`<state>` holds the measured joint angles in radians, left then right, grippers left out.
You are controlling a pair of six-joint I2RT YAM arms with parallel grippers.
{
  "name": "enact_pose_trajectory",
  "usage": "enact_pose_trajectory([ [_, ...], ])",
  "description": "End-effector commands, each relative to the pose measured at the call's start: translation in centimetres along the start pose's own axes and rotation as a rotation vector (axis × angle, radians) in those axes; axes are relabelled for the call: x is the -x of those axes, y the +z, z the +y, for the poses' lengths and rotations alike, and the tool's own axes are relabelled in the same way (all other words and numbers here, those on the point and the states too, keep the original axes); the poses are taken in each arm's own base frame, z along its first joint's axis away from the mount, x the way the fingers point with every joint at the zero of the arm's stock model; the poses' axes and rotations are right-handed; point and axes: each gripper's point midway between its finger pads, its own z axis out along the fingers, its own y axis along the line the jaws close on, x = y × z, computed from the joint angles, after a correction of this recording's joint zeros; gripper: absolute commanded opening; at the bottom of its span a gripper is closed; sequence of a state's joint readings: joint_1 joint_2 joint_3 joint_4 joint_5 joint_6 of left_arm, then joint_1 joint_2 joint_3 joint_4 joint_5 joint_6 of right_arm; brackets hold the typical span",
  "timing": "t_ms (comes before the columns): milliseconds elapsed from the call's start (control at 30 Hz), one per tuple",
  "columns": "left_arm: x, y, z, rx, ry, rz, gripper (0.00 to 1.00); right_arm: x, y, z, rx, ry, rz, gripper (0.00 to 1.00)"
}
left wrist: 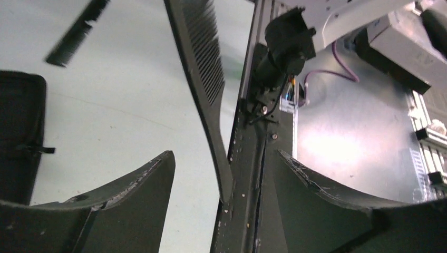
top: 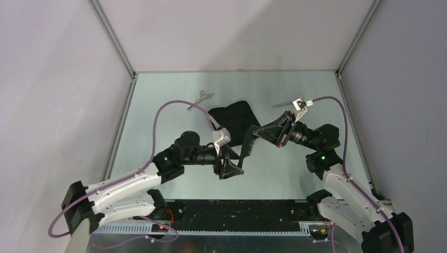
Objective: Sort the hair-cutting tools
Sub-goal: Pick up the comb at the center of the board.
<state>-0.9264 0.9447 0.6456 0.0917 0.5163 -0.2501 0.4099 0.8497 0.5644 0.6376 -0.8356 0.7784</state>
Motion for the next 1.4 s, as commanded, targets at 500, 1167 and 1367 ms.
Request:
enact_pose_trajectory([
  [500,1.8,0.3,0.8,0.071,0.201,0.044,0.00,2.0,-0.2,2.5,0.045,-0.111,-0.034,0.03],
  [1167,4.5,-10.8,13.7,1.119,0.849,0.378,0.00,1.0,-4.3,-2.2,-0.558,0.399,-0.152,0.86],
  [1367,4.7,-9.8,13.3,1.125,0.983,0.447,0.00,1.2,-2.0,-2.1,-0.578,0.495,-0.187,0.85],
])
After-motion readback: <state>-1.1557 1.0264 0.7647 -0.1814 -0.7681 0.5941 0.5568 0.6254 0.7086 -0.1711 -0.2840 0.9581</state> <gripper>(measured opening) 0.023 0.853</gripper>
